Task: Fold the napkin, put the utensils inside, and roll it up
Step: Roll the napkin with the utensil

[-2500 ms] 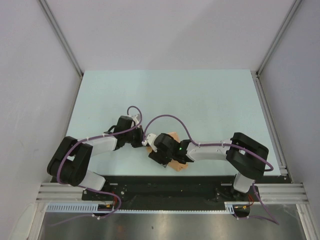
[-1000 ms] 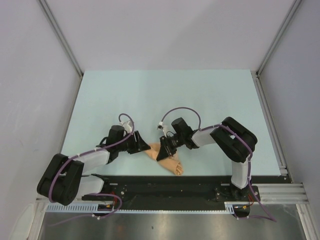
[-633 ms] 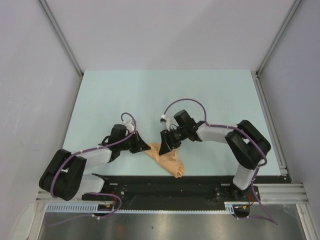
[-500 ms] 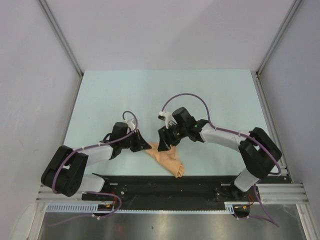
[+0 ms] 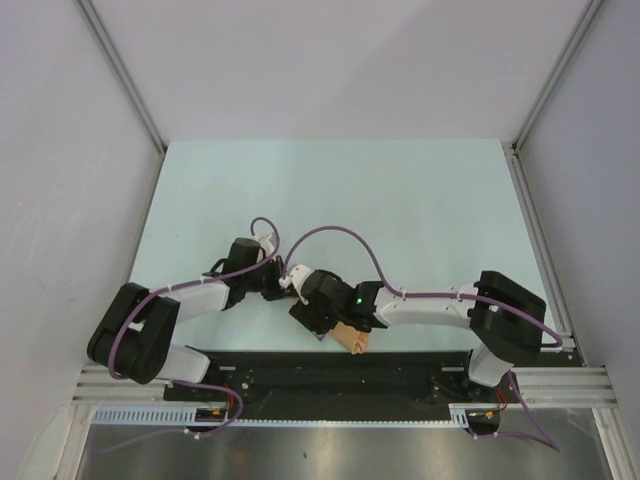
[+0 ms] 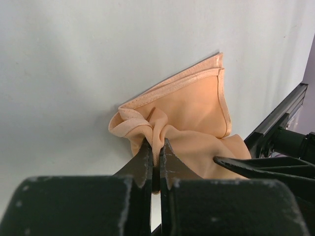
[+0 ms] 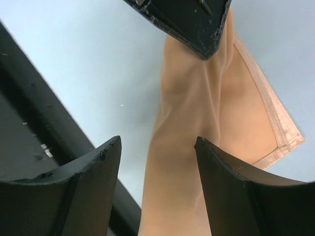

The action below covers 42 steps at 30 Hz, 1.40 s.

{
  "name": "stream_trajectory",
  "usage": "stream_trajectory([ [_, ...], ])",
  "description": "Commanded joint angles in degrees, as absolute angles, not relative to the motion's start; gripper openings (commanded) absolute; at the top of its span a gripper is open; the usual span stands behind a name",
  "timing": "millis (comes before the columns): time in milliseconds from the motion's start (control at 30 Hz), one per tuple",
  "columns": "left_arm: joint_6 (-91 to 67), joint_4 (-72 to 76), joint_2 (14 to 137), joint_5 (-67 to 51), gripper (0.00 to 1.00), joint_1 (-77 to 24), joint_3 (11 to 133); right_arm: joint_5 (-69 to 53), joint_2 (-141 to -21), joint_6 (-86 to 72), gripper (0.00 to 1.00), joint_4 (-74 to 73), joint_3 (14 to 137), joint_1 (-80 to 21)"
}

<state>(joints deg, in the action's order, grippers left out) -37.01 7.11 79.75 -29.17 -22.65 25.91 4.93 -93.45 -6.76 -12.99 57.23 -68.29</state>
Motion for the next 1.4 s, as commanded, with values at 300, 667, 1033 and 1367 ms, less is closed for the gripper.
stream_trajectory([
  [300,-34.5,5.3,80.1,-28.9,0.0,-22.9,27.5,22.1,-96.7,-2.5,0.69,-11.3,57.2,-72.4],
  [667,-34.7,6.6,79.3,-30.2,0.0,-23.0,27.3,13.2,-100.9,-3.0,0.36,-11.4,56.5,-70.7],
  [1033,-34.1,3.0,71.5,-25.8,0.68,-20.1,28.2,-17.2,-97.5,-11.2,0.09,-4.8,50.0,-59.4],
  [1367,-34.9,3.7,66.9,-25.8,0.72,-19.5,22.9,-39.0,-102.2,-19.9,0.06,6.4,47.5,-48.8],
])
